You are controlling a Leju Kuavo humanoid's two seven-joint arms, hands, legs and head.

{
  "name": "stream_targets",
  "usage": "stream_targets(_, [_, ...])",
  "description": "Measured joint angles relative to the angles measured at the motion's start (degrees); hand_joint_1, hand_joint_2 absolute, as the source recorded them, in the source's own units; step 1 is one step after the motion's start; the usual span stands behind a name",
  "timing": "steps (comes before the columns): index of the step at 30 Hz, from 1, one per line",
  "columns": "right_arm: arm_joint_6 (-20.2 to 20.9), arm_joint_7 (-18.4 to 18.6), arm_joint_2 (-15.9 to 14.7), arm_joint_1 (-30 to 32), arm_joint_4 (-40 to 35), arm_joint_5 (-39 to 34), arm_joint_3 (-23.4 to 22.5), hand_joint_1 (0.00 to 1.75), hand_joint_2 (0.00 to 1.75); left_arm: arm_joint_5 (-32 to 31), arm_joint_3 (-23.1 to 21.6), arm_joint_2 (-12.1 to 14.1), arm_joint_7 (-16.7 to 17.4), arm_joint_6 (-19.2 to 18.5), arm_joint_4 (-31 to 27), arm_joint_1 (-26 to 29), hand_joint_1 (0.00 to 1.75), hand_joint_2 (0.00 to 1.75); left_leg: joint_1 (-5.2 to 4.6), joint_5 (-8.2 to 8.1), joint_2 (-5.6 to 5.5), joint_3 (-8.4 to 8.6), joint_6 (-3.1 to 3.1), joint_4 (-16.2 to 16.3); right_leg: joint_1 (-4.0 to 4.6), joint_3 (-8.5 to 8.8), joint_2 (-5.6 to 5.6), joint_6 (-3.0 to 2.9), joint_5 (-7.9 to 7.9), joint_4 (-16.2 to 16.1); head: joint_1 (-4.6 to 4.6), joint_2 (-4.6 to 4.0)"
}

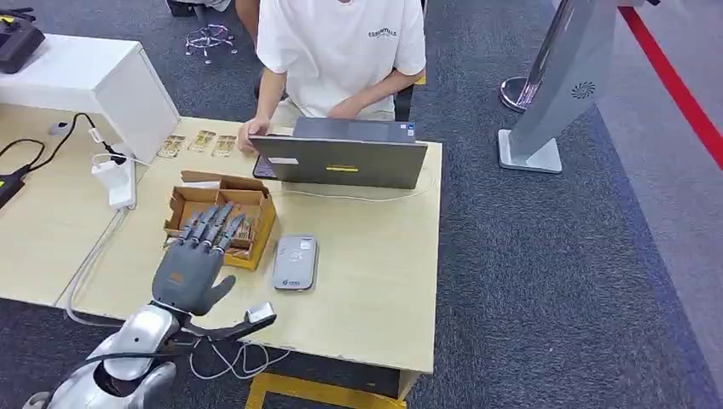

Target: Pass the card to the sensor for recognition and then transmit it.

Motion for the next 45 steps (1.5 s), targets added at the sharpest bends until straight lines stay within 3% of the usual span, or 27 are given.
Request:
stream_targets(5, [0.0,0.3,0.0,-0.2,0.0,0.5,1.3,0.00,1.75,-1.5,6.5,-0.1,-3.1,8.0,6.2,1.0,0.00,1.75,0.03,-0.01,0.01,0.00,-0.01,0.0,0.02,0.00,0.00,-0.01,-0.02,0.0,0.00,0.00])
stream_targets(10, [0.0,0.7,-0.2,-0.4,0.0,0.5,2.2,0.00,1.75,-3.2,10.0,-0.3,-5.6,11.6,9.8,2.1,0.00,1.75,0.02,-0.01,0.00,-0.02,0.00,0.0,0.02,0.00,-0.01,-0.01,-0.03,0.0,0.00,0.00])
stream_targets(32, [0.0,1.2,-0.5,-0.9,0.0,1.8,5.4,0.00,1.75,-2.8,11.5,-3.9,-10.4,13.7,17.8,-0.4,0.00,1.75,0.02,0.00,0.00,0.00,0.00,0.0,0.01,-0.04,-0.01,0.00,0.00,0.0,0.00,0.00])
stream_targets(45, [0.0,0.8,-0.6,-1.1,0.0,1.8,6.8,0.00,1.75,-4.2,6.3,-9.3,-10.3,15.3,23.4,-5.7,0.00,1.75,-0.01,0.00,0.00,0.00,0.00,0.0,0.00,-0.02,0.01,0.01,0.02,0.0,0.00,0.00])
